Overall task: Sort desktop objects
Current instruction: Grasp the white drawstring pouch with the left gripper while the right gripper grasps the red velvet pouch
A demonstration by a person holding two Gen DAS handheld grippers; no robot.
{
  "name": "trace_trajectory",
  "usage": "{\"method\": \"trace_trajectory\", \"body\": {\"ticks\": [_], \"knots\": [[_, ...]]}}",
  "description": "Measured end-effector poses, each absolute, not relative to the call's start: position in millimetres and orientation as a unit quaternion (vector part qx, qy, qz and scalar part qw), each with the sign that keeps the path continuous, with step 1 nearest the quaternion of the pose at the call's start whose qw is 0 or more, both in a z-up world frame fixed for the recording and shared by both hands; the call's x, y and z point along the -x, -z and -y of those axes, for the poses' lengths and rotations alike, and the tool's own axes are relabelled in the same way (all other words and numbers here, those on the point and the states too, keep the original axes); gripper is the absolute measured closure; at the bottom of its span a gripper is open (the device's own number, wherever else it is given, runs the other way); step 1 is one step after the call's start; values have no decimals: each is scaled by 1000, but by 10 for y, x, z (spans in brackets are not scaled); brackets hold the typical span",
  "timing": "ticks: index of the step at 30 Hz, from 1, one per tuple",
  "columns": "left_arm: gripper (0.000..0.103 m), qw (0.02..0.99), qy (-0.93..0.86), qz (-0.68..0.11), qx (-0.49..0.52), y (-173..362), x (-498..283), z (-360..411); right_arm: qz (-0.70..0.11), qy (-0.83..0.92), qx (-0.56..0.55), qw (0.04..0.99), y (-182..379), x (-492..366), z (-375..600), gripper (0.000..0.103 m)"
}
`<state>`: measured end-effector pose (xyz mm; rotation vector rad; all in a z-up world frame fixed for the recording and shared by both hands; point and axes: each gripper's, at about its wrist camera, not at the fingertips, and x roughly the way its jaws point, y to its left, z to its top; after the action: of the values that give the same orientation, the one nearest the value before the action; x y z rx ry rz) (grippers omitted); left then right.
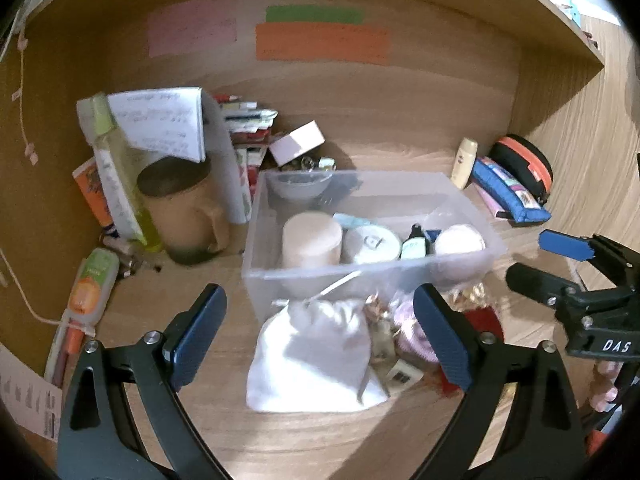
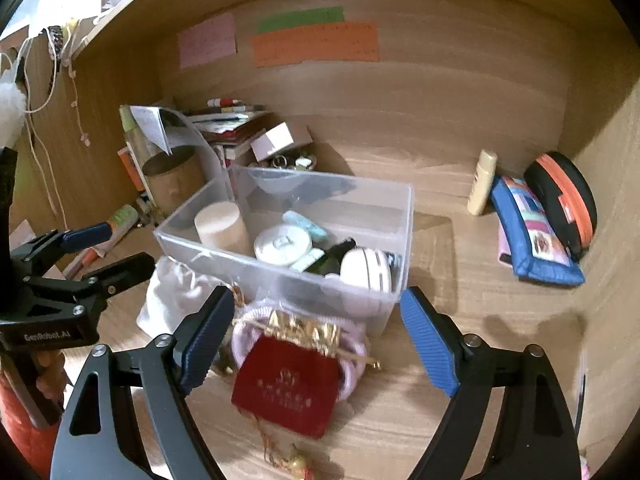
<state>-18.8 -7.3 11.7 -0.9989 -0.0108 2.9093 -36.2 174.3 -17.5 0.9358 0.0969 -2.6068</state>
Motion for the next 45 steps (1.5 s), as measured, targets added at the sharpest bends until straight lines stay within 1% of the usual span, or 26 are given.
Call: {"method": "trace_trajectory", "body": {"ticks": [10,19,26,29,30,32,35,37,38,40,41,42,43,44,45], "knots": [[7,12,-925,21,379,277,122,352,-27,911,-375,171,491,314,-1764,20],[7,26,-907,20,420,532,285,282,-21,887,-420,190,793,405,-1588,20],[7,34,-889,20,455,671,487,182,-59,887,-422,176,870,467,-1461,14],[7,34,-885,14,464,717,544,166,-66,890,-419,170,890,478,-1451,14],[7,34,-884,14,465,726,553,166,-68,891,-417,169,893,478,-1449,16],[7,39,-883,19,467,739,566,180,-67,892,-414,169,895,476,-1453,16],[7,47,-879,36,473,764,574,235,-65,895,-410,163,885,461,-1479,25],[7,50,-879,44,473,764,562,261,-66,896,-410,158,879,465,-1499,35],[7,50,-879,45,472,765,553,262,-65,896,-410,156,875,462,-1520,37],[8,50,-880,39,470,765,527,250,-62,897,-409,156,870,458,-1554,45],[13,51,-881,36,469,763,514,236,-62,897,-409,154,869,453,-1570,48],[21,54,-882,34,467,758,498,228,-63,898,-408,151,870,448,-1583,53],[25,55,-884,31,464,751,478,221,-64,899,-407,150,866,443,-1595,58],[33,51,-886,28,460,744,457,215,-64,899,-407,149,859,436,-1612,61],[37,50,-888,27,457,737,428,206,-62,899,-408,148,854,433,-1628,66]]}}
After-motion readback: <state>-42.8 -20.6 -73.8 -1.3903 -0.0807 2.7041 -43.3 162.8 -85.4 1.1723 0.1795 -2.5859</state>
